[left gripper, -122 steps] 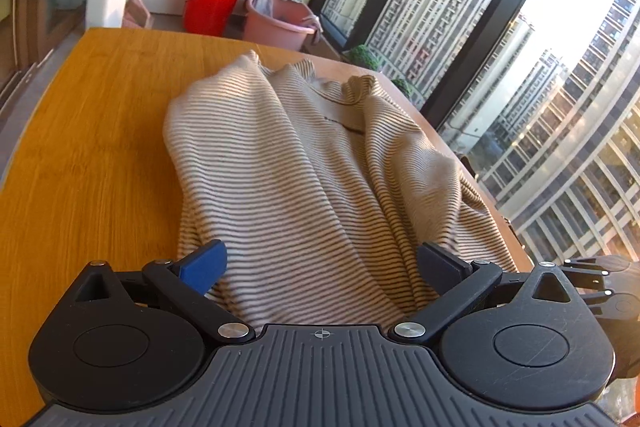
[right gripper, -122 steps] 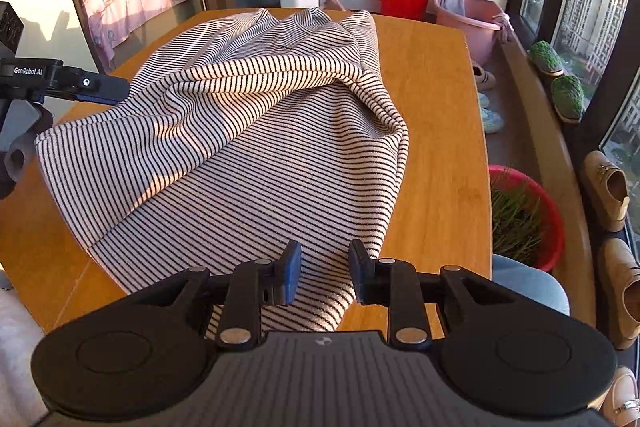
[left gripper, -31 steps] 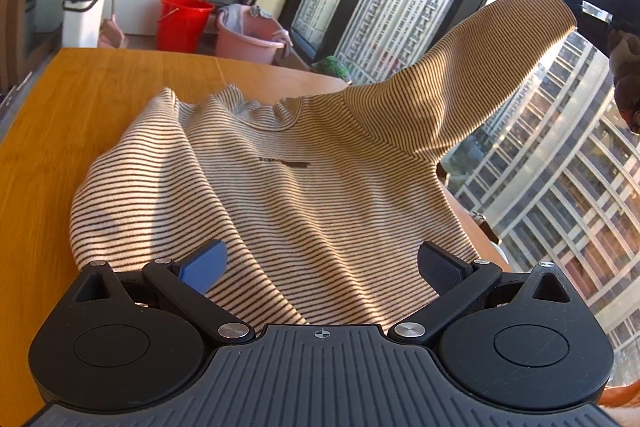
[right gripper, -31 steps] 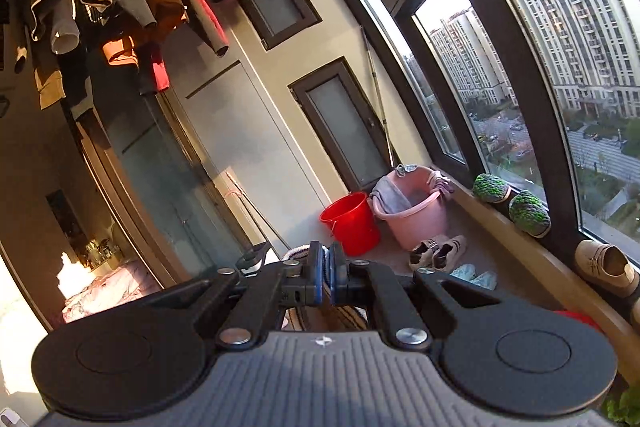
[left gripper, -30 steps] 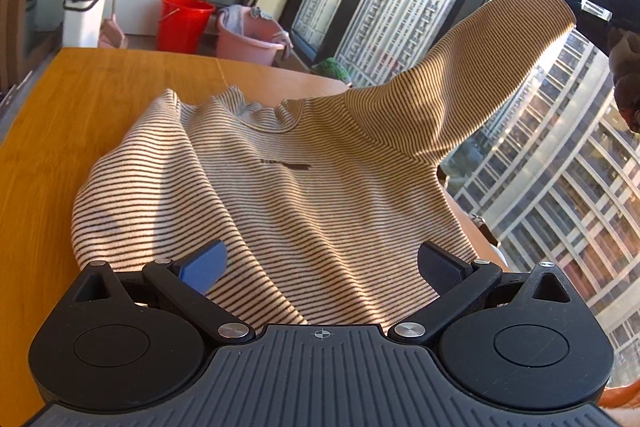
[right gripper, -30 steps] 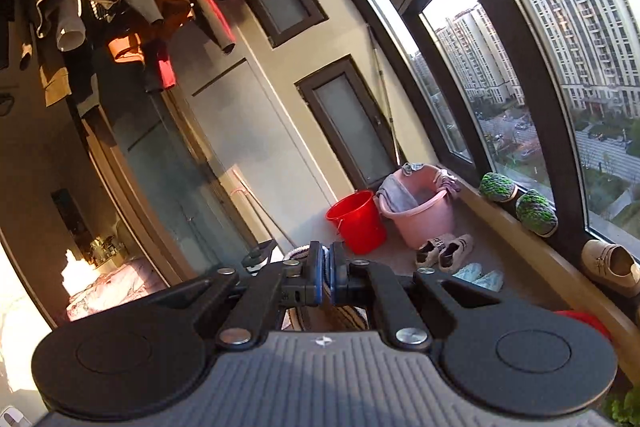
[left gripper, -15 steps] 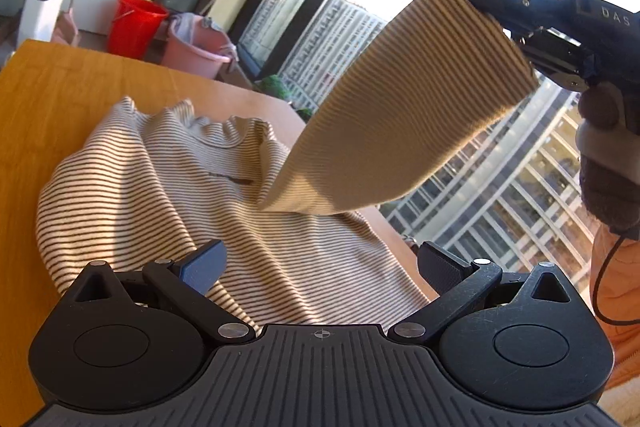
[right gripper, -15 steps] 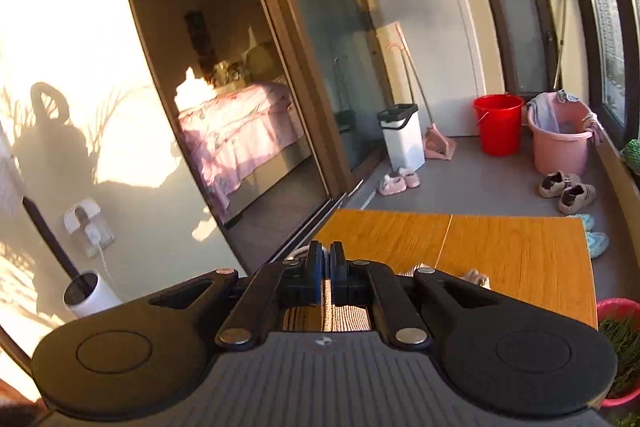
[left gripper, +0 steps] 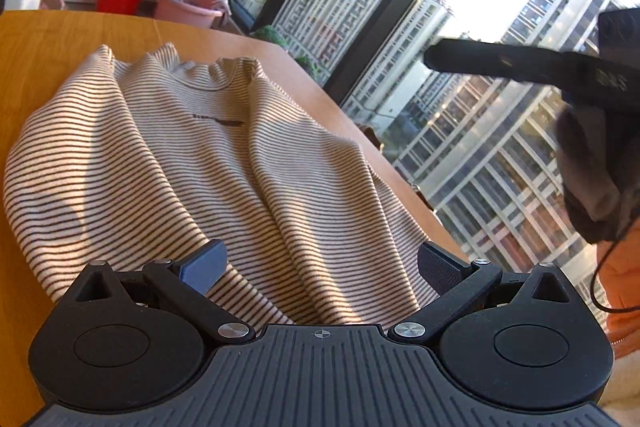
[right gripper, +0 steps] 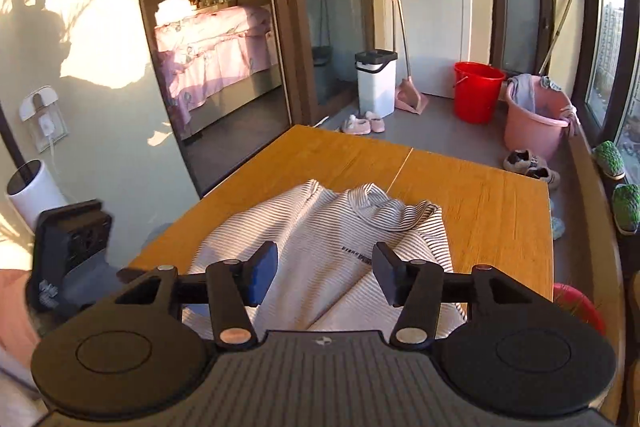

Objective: Fold clothes

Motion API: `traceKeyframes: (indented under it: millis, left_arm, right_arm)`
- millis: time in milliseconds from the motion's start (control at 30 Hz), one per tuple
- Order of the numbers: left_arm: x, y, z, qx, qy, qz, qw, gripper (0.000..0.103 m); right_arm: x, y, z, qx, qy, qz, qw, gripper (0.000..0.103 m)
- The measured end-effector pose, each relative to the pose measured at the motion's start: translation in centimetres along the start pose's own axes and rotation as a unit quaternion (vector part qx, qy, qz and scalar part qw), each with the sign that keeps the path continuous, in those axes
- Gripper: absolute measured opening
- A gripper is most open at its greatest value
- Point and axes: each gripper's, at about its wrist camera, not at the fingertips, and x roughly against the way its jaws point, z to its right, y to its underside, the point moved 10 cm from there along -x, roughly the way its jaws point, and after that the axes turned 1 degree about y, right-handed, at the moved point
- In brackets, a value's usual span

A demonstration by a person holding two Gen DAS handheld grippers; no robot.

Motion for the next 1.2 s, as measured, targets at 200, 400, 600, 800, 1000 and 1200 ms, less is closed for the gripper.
traceKeyframes:
  millis: [200, 400, 600, 800, 1000, 1200]
  left_arm:
    - [-0.8, 0.7, -1.1, 0.006, -0.025, -0.018, 0.9995, 0.103]
    - [-0.5, 0.3, -1.9, 0.019, -0.018, -0.014, 0.9996, 0.103]
    - [-0.3, -0.3, -2.5, 0.026, -0.036, -0.011, 0.999, 0.103]
    - [1.1, -0.6, -4.1, 0.042, -0.071, 0.002, 0.9966, 0.103]
    - [2.3, -1.9, -5.6, 0.073, -0.112, 0.022, 0.9908, 0.103]
    - [4.2, -1.7, -2.4, -0.042, -0.109, 0.033, 0.9926, 0.103]
  right_arm:
    - [-13.2, 3.2, 4.1, -0.019, 0.104, -0.095, 0.99, 0.047]
    - [-11.1, 2.1, 9.3, -0.034, 0.148, -0.046, 0.987, 0.004]
    - [-4.8, 0.1, 15.8, -0.066, 0.188, 0.017, 0.98, 0.012]
    - [0.1, 4.1, 8.0, -0.009, 0.053, -0.014, 0.998, 0.045]
    - [0.7, 12.7, -6.0, 0.142, -0.09, -0.099, 0.981, 0.061]
    - [-2.0, 14.7, -8.4, 0.206, -0.061, -0.088, 0.973, 0.016]
